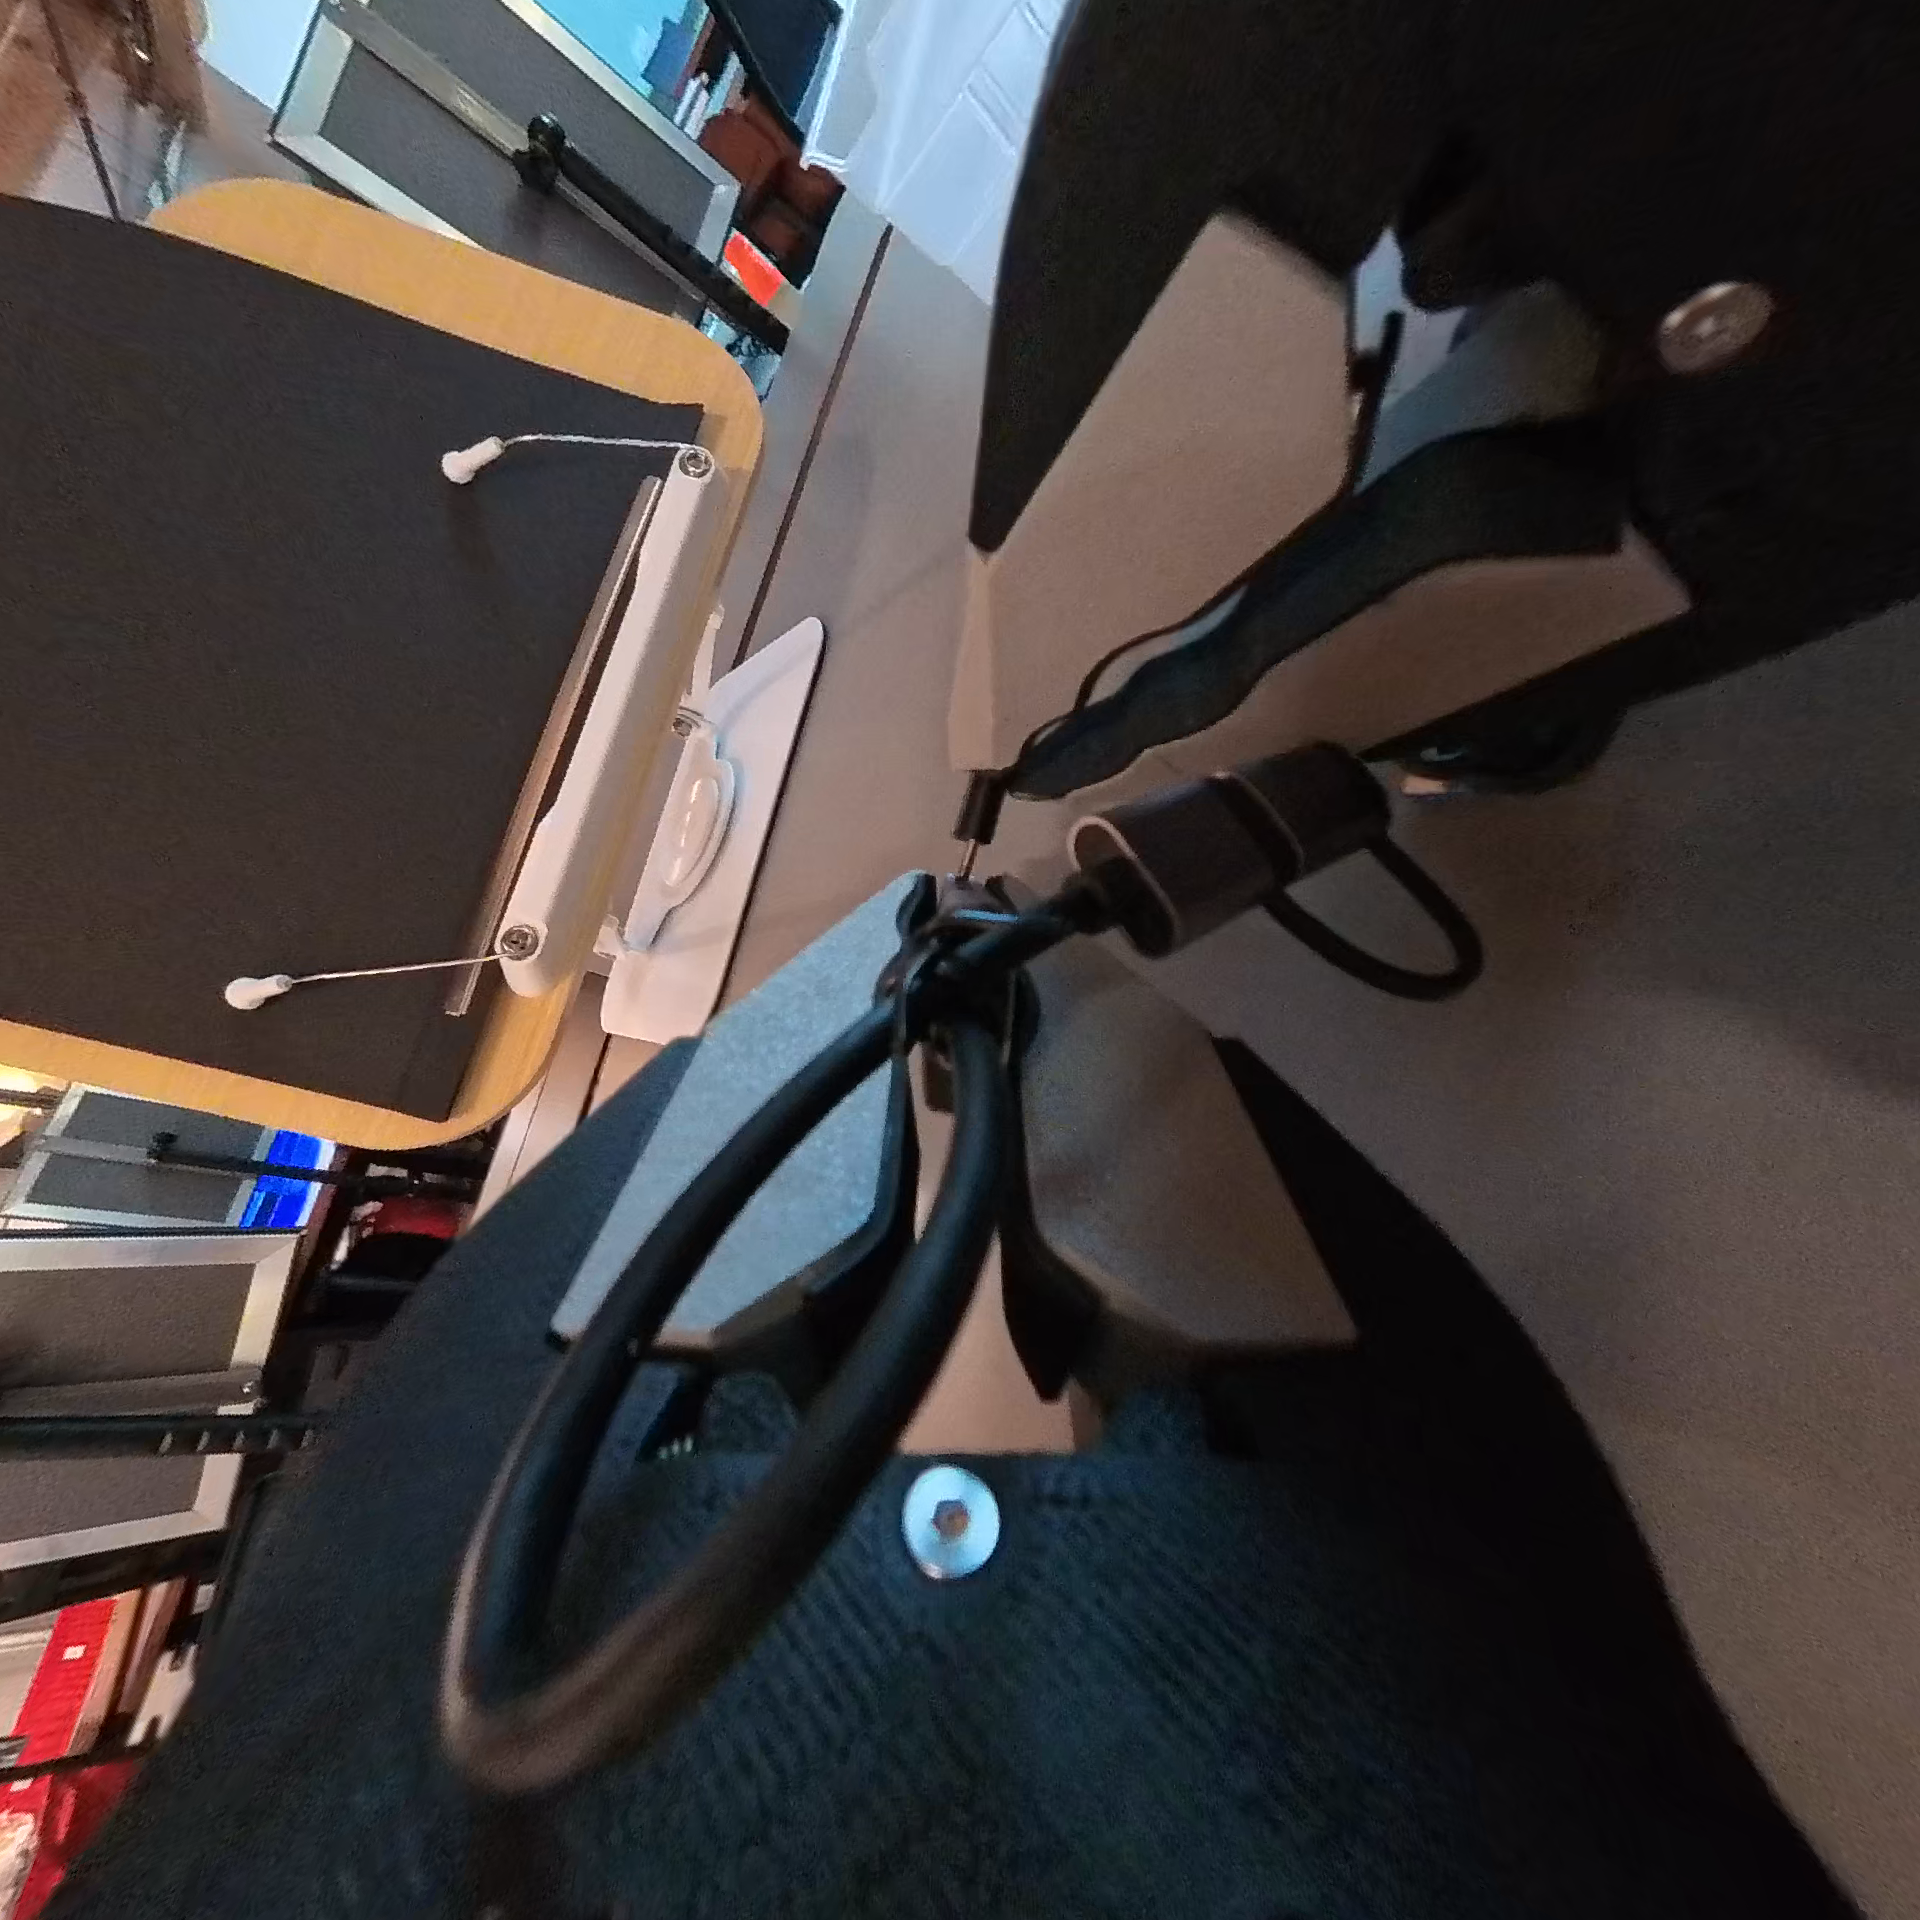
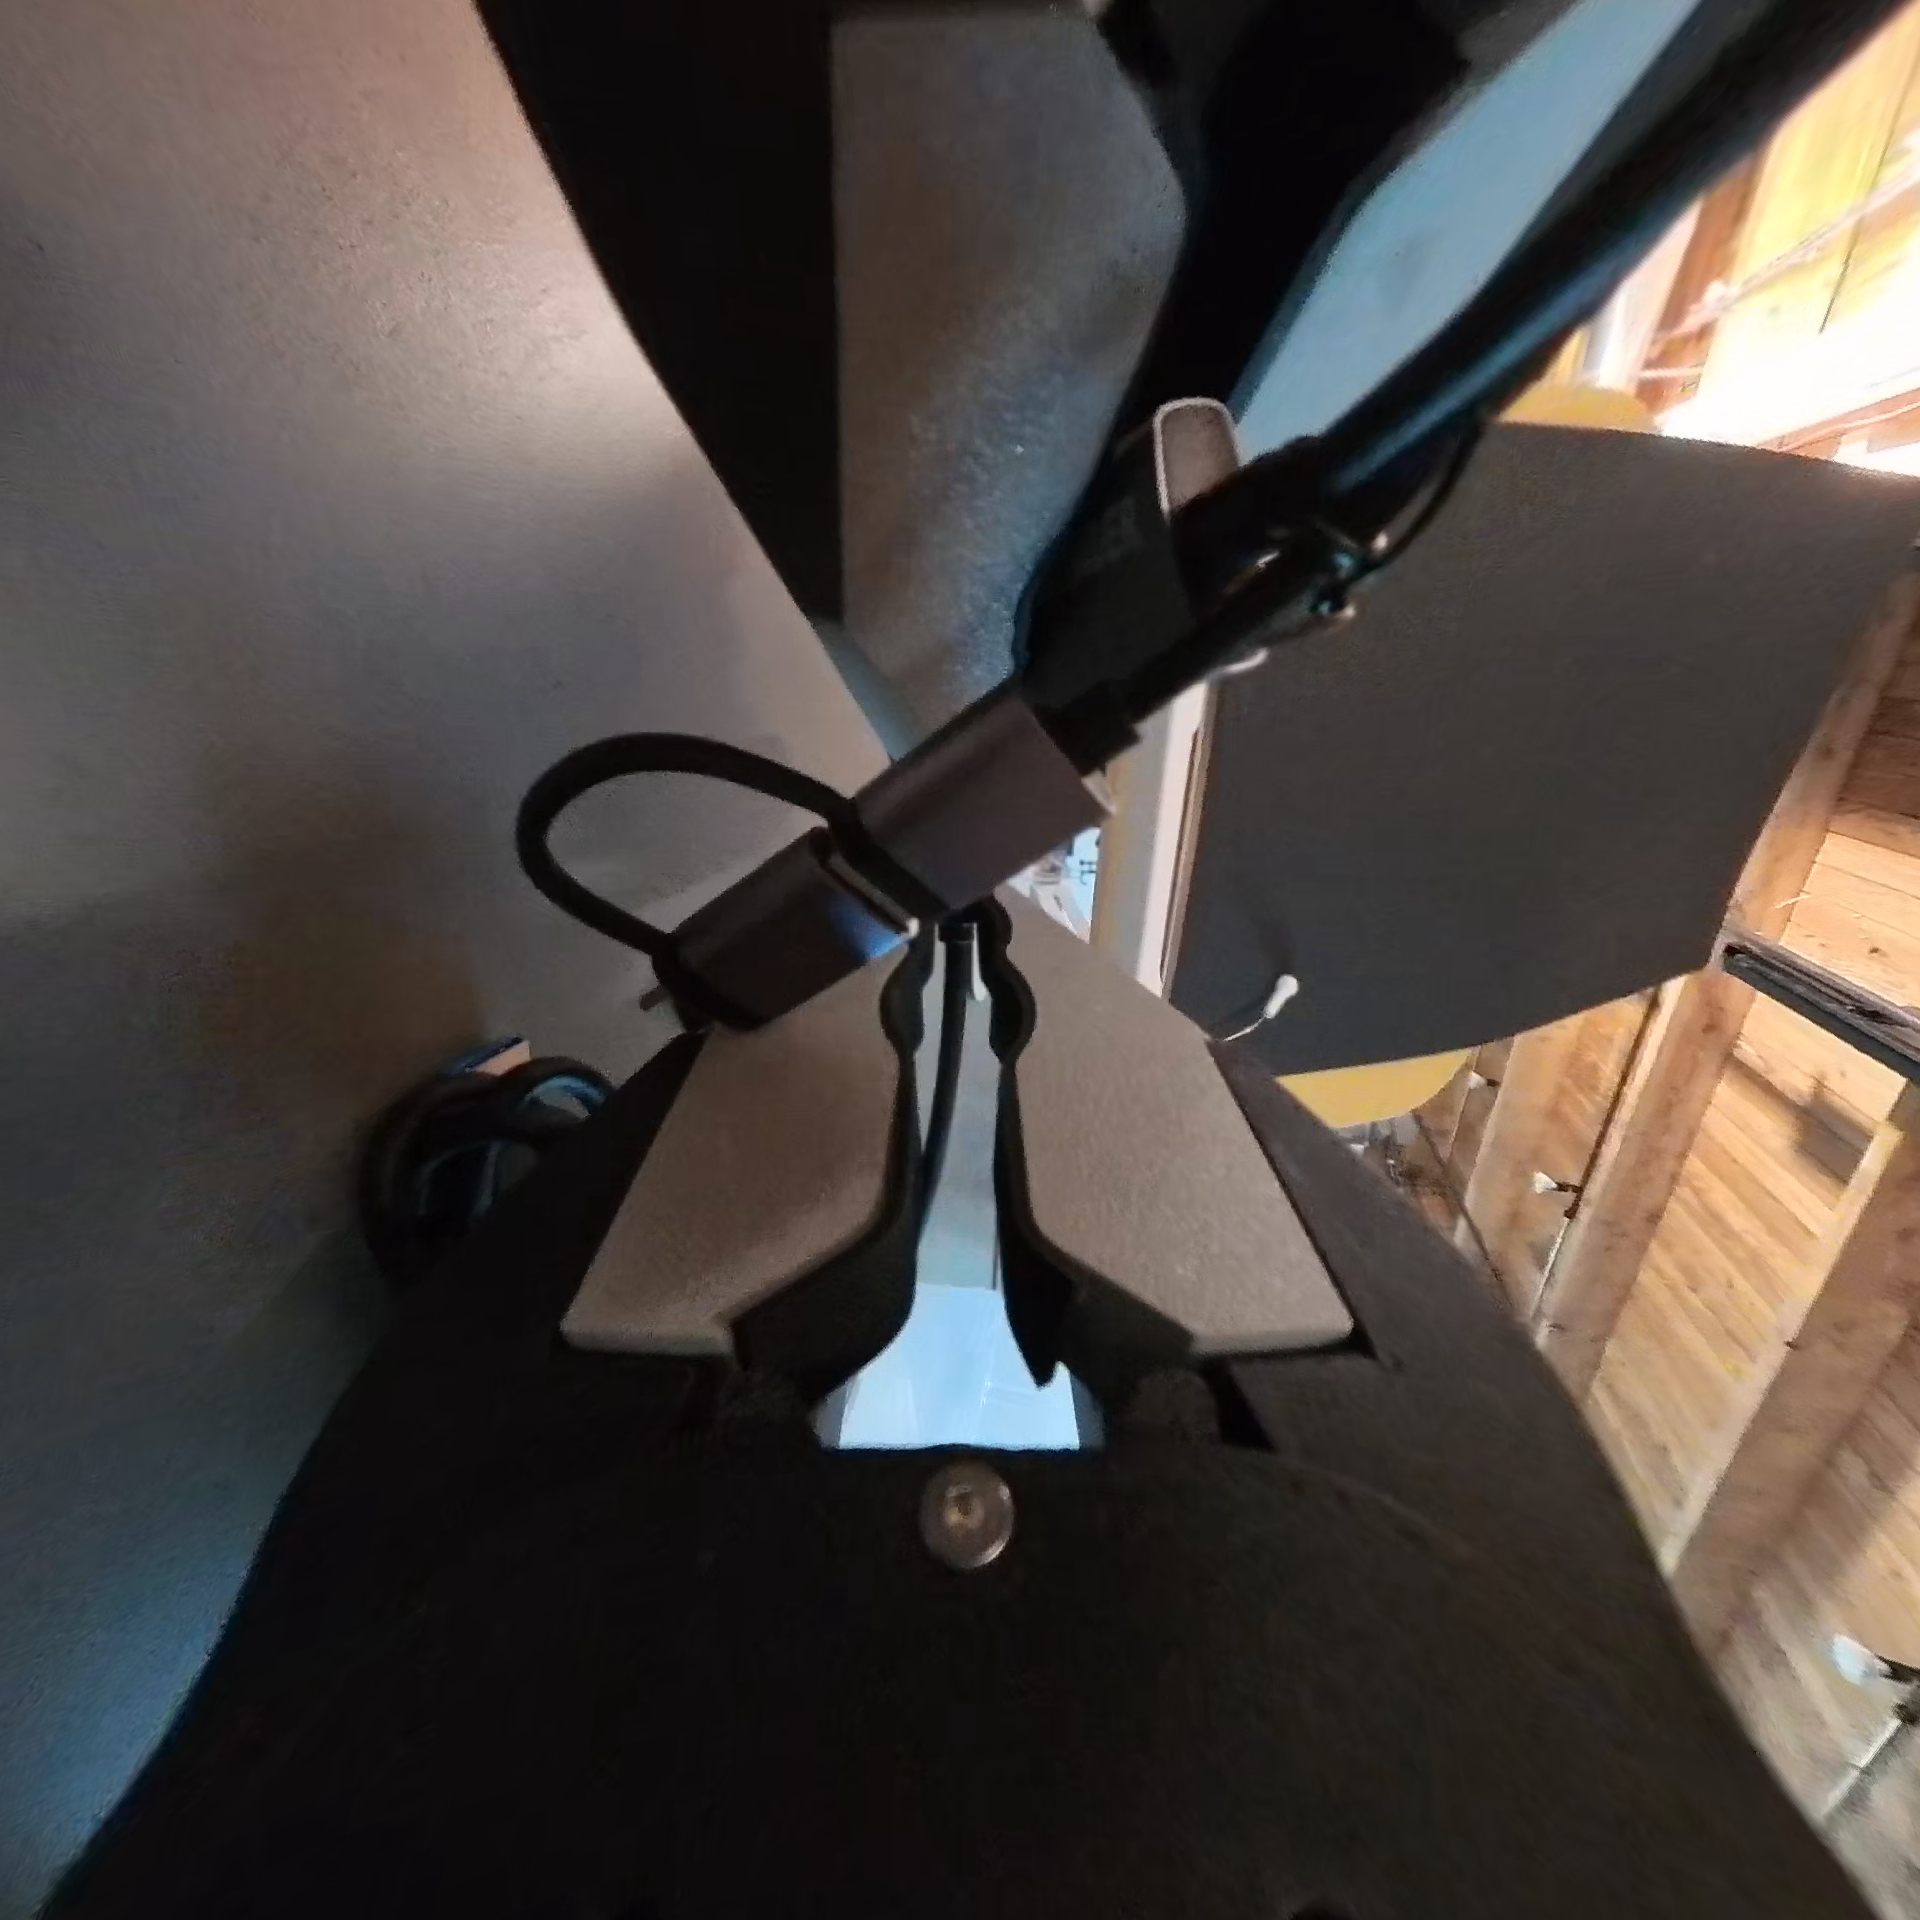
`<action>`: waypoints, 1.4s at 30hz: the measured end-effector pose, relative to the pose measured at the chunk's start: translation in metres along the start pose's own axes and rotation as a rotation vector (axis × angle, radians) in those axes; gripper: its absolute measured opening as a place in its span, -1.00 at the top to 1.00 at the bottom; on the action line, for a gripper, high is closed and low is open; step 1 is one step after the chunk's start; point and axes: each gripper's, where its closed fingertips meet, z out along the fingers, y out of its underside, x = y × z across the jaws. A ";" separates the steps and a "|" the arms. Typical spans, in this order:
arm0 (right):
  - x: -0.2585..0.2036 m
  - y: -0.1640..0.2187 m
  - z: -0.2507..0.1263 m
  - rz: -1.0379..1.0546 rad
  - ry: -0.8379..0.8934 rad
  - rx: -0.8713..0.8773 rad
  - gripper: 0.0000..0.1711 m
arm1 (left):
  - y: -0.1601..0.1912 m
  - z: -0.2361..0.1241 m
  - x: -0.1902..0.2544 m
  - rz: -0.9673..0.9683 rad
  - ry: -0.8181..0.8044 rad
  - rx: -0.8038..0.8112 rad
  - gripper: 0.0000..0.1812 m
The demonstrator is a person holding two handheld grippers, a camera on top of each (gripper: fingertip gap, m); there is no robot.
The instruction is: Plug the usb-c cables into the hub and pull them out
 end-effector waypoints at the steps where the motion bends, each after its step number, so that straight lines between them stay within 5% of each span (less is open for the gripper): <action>1: 0.001 0.000 0.000 0.008 0.000 0.005 0.95 | 0.000 0.000 -0.001 0.003 -0.005 0.004 0.91; 27: 0.008 -0.011 -0.014 0.046 0.027 0.088 0.95 | -0.014 -0.011 -0.001 0.067 -0.027 0.091 0.92; 42: 0.007 -0.014 -0.014 0.121 -0.022 0.180 0.95 | -0.013 -0.014 -0.002 -0.102 0.046 0.151 0.90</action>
